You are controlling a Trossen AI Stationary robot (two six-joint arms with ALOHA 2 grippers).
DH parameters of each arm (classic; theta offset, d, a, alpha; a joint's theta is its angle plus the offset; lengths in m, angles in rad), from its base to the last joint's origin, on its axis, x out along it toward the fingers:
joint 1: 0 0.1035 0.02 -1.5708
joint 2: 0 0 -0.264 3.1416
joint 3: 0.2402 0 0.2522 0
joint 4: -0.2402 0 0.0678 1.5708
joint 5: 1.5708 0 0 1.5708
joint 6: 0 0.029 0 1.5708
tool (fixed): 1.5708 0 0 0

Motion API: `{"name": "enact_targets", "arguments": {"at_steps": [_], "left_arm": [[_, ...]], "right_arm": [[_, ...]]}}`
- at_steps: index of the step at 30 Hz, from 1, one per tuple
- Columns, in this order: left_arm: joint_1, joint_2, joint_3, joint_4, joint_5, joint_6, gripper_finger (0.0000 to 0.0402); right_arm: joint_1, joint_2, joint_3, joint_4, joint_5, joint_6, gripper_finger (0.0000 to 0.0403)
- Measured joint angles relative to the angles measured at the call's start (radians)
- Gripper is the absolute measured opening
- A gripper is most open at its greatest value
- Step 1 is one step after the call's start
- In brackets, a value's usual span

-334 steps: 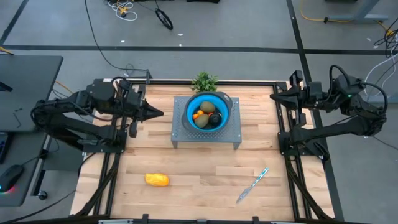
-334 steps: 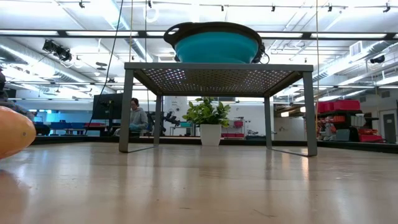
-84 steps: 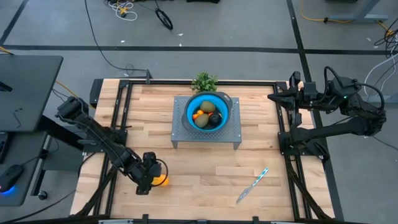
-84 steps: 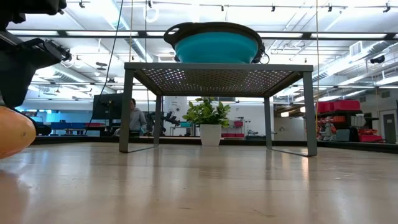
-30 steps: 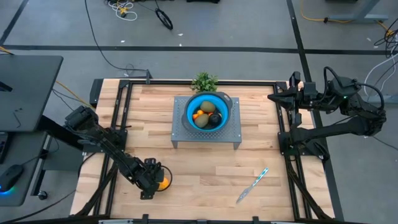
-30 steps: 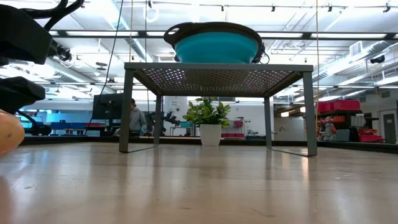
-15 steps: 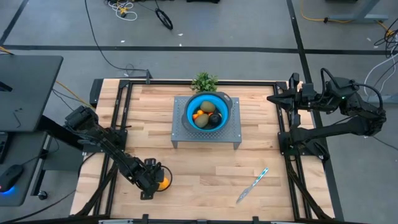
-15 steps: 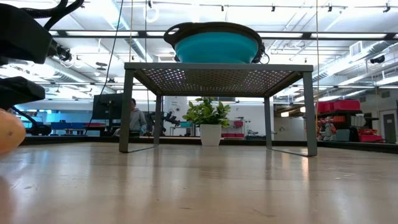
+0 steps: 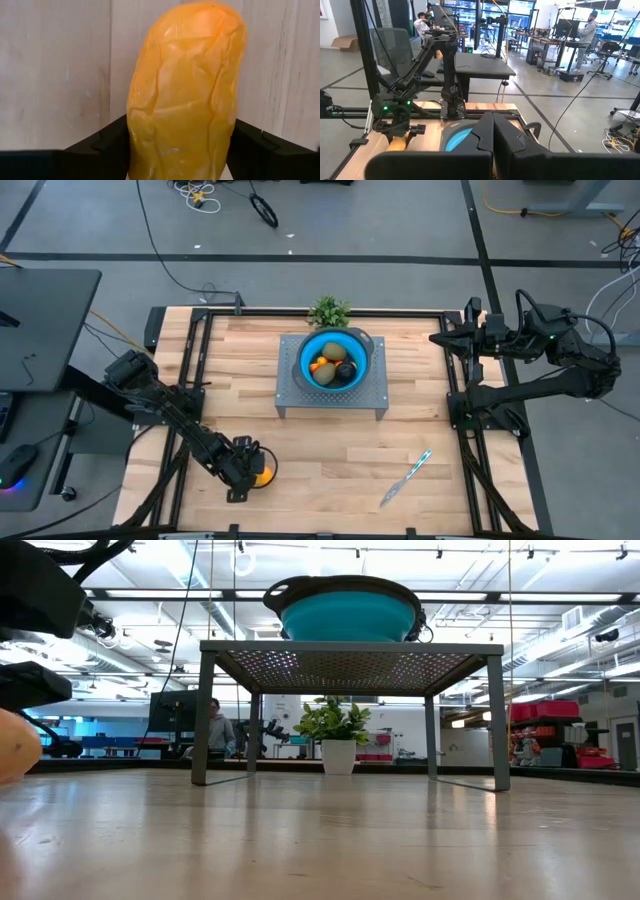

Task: Pick & Place Fruit
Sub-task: Put the mango into the strainer bowl on the shelf

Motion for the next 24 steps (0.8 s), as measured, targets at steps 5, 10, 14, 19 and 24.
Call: {"name": "enact_targets", "arguments": {"at_steps": [5, 10, 14, 19, 24], "left_arm": [[0.0, 0.0, 0.013, -0.002, 0.043, 0.01, 0.0248], [0.0, 0.0, 0.038, 0.002, 0.039, 0.041, 0.024], [0.0, 0.0, 0.047, 0.002, 0.031, 0.041, 0.0246], [0.0, 0.0, 0.047, 0.0, 0.03, 0.041, 0.0241], [0.0, 0.0, 0.047, -0.002, 0.031, 0.041, 0.0243]], "right_arm": [[0.0, 0.0, 0.0, 0.0, 0.0, 0.0, 0.0], [0.0, 0.0, 0.0, 0.0, 0.0, 0.0, 0.0], [0.0, 0.0, 0.0, 0.0, 0.0, 0.0, 0.0], [0.0, 0.0, 0.0, 0.0, 0.0, 0.0, 0.0], [0.0, 0.0, 0.0, 0.0, 0.0, 0.0, 0.0]]}}
